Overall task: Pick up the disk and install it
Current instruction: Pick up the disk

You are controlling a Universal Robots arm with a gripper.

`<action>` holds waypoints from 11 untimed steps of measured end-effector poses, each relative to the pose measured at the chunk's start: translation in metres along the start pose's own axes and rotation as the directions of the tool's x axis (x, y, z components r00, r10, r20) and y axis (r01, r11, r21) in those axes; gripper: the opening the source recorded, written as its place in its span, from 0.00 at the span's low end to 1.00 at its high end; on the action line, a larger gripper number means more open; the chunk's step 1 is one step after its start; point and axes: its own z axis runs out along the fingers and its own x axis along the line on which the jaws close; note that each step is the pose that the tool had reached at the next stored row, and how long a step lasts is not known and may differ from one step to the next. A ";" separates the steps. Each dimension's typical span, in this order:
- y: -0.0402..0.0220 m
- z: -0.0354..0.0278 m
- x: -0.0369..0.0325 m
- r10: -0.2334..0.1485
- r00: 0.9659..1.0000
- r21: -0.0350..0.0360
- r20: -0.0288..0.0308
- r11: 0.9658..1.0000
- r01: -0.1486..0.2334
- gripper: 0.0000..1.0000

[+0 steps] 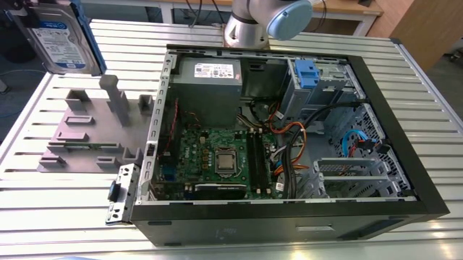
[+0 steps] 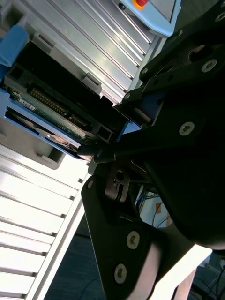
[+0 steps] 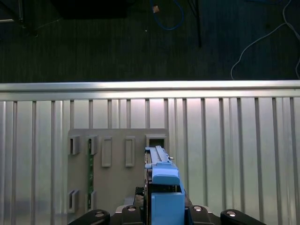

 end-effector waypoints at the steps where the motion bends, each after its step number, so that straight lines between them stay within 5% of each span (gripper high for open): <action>1: 0.0000 -0.0007 0.0000 0.000 1.000 0.000 0.000 1.000 0.000 0.37; 11: 0.0003 -0.0082 -0.0003 0.000 1.000 0.000 0.000 1.000 0.000 0.37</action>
